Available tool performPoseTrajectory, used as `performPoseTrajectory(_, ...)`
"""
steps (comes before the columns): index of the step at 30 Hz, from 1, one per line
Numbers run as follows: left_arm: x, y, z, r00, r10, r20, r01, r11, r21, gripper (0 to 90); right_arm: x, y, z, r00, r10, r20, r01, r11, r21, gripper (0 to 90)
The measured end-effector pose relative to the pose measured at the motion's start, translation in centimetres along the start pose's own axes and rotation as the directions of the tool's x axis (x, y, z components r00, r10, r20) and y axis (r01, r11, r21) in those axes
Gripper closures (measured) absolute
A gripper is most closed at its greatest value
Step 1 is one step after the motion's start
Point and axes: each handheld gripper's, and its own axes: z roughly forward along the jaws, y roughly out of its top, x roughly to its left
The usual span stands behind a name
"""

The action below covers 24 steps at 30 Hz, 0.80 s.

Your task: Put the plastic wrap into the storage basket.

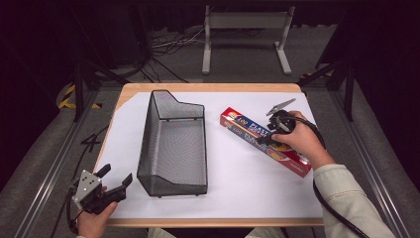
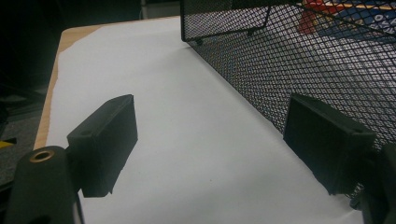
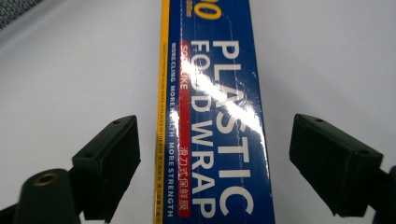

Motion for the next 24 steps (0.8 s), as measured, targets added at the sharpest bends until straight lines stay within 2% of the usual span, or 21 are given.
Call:
performPoseTrajectory(8,0.0,0.0,0.0,1.0000,0.005,0.000,-0.005,1.0000,0.001,18.4,-0.1,0.1,1.7,0.9995,-0.026,0.019,0.024,0.996,0.084,17.0)
performPoseTrajectory(11,0.0,0.0,0.0,1.0000,0.003,-0.001,-0.003,1.0000,0.000,18.4,-0.1,0.1,2.4,0.9987,-0.044,0.024,0.040,0.990,0.134,22.2)
performPoseTrajectory(14,0.1,0.0,0.0,1.0000,0.002,-0.001,-0.002,1.0000,0.000,18.4,0.0,0.2,2.6,0.9987,-0.045,0.022,0.041,0.987,0.155,24.4)
performPoseTrajectory(18,0.0,-0.1,0.0,1.0000,0.002,0.001,-0.002,1.0000,0.000,18.4,0.3,0.5,2.6,0.9996,-0.029,0.007,0.027,0.984,0.176,38.7)
performPoseTrajectory(22,0.1,-0.1,0.0,1.0000,0.001,0.000,-0.001,1.0000,0.001,18.4,0.8,0.7,2.5,0.9980,-0.043,0.046,0.033,0.981,0.189,39.9)
performPoseTrajectory(24,0.0,-0.1,0.0,1.0000,-0.003,-0.001,0.003,1.0000,-0.001,18.4,0.9,0.7,2.4,0.9981,-0.027,0.055,0.016,0.981,0.193,40.1)
